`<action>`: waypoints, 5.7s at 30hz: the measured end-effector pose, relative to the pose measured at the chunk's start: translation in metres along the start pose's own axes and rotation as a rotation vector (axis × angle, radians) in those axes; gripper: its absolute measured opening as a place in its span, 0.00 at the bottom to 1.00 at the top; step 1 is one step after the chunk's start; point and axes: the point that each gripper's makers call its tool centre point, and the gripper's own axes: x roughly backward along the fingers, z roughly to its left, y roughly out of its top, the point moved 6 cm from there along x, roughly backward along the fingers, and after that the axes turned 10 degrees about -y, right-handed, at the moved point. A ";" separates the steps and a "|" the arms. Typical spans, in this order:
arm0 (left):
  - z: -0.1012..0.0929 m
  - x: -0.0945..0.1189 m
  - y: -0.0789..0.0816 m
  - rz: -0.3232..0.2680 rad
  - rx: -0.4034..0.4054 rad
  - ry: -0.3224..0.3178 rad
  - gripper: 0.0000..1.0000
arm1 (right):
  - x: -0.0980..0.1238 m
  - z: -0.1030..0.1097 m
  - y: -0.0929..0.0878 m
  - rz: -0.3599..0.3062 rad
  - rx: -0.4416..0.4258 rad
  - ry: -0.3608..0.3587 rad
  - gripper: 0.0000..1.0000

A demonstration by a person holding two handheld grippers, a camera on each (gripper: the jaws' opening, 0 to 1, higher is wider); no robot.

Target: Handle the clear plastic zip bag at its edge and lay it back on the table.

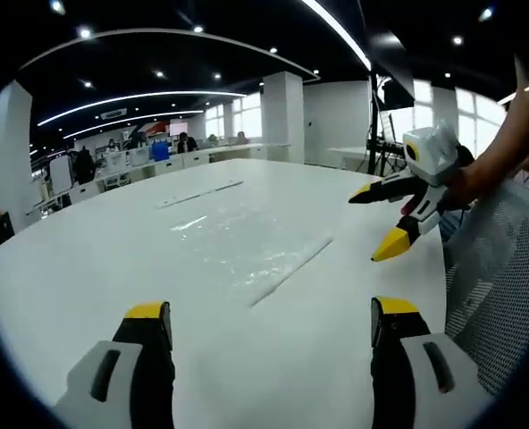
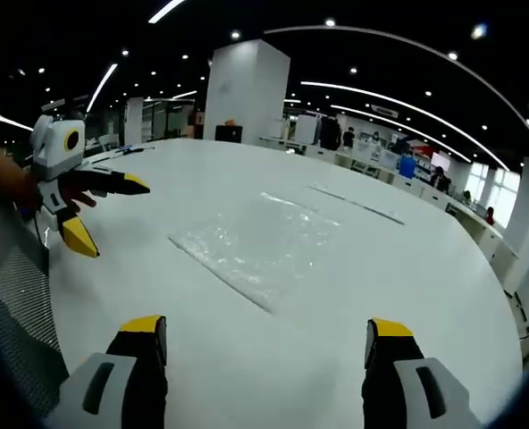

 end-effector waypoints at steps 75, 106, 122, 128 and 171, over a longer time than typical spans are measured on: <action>-0.005 -0.002 0.003 0.000 -0.015 -0.018 0.99 | -0.003 0.006 0.001 0.009 0.071 -0.003 0.81; -0.011 -0.006 0.000 0.039 -0.070 -0.053 0.96 | -0.002 -0.016 0.023 0.082 0.519 0.054 0.56; -0.015 -0.006 0.003 0.048 -0.084 -0.057 0.93 | -0.022 -0.012 0.042 0.040 0.734 0.129 0.53; -0.011 -0.004 0.003 0.038 -0.081 -0.044 0.91 | -0.030 -0.009 0.041 0.030 0.826 0.145 0.44; 0.005 0.003 0.000 0.033 -0.024 0.027 0.78 | -0.054 0.010 0.028 0.022 1.128 0.172 0.00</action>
